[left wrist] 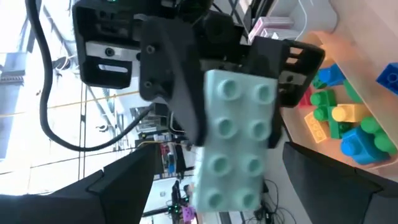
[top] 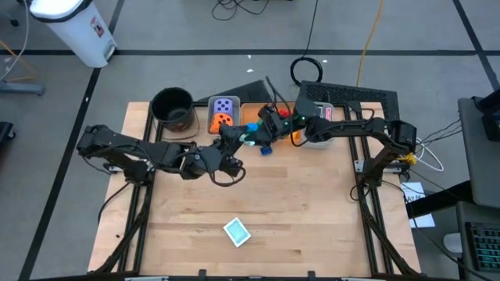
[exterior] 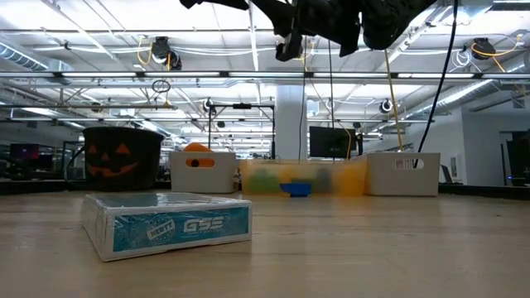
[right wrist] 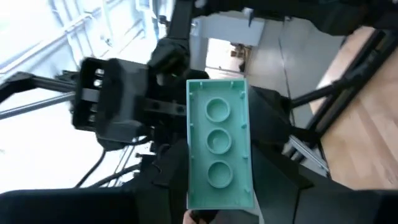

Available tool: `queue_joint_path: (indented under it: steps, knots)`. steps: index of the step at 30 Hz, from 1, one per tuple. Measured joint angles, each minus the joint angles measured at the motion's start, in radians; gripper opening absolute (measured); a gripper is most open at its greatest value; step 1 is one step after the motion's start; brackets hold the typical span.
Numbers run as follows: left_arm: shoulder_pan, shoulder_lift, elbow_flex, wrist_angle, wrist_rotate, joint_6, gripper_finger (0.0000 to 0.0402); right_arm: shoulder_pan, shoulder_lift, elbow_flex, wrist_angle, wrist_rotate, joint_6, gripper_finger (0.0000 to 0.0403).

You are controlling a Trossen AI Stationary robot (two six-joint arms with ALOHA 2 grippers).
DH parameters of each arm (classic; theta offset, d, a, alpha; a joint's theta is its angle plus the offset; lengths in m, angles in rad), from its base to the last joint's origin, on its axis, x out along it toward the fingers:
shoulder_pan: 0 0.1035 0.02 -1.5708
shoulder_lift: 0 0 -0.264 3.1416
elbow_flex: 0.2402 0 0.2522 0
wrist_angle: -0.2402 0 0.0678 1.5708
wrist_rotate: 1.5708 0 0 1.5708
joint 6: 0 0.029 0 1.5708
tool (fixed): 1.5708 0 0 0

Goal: Pick & Place Toys
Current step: Put the light blue game piece into the orange bin

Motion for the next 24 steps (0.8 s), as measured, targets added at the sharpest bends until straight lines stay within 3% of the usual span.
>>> queue_joint_path:
  steps: [7,19,24]
  knots:
    - [0.0,0.0,0.0,0.001,-0.008,0.0,0.034,0.0,-0.001,0.0,0.077,0.026,0.051,0.0132]
    - [0.0,-0.001,0.0,0.005,-0.058,0.0,0.0178,0.0,0.0,0.0,0.056,0.028,0.053,0.0132]
    - [0.0,-0.001,0.0,-0.004,-0.06,0.027,0.0142,0.0,0.0,0.0,0.055,0.027,0.061,0.0132]
